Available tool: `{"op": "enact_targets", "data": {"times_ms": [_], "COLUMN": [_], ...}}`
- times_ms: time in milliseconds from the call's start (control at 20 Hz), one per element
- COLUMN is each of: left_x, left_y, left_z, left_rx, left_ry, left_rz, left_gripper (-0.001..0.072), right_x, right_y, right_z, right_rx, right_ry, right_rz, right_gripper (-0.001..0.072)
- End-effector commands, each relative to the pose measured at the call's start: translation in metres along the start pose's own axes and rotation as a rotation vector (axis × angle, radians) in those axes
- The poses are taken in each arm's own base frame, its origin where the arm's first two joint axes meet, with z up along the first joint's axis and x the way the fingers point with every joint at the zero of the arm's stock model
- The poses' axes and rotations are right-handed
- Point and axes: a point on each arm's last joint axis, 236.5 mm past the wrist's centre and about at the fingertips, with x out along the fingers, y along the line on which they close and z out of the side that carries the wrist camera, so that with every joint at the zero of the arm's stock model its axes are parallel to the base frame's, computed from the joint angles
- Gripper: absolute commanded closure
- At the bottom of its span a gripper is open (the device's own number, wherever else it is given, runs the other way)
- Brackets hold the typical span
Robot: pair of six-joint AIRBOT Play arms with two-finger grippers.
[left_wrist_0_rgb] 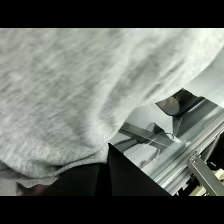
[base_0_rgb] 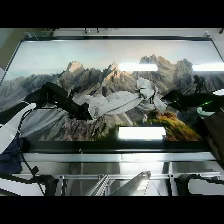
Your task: Fold the shirts.
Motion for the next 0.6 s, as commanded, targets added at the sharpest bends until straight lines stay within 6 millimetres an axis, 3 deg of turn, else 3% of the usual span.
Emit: {"op": "enact_targets", "data": {"times_ms": [0,200,250,400,550], "left_x": [-0.016,-0.066,-0.073,-0.078,-0.067], "left_y": [-0.018,-0.025,-0.021,-0.003,0.016], "left_z": [-0.002,0.006,0.007,0.003,-0.013], "left_rx": [0.052,0.107,0.097,0.04,0.007], "left_ry": [0.045,-0.036,-0.058,-0.068,-0.038], "left_rz": [-0.028,-0.038,-0.035,-0.046,-0.065], "left_gripper": [0.0694,0.0694,0.0694,0.0694,0.0693], "right_x": [0.004,0.006,0.012,0.045,0.075], "right_y": [-0.002,0.085,0.096,0.129,0.128], "right_z": [-0.002,0.014,0.017,0.027,0.05], "right_rx": [0.007,0.031,0.02,-0.073,-0.045], "right_ry": [0.008,-0.066,-0.081,-0.11,-0.147], "right_rz": [-0.003,0.303,0.313,0.283,0.224], "right_gripper": [0.0002,0.0018,0.0106,0.0119,0.0121]}}
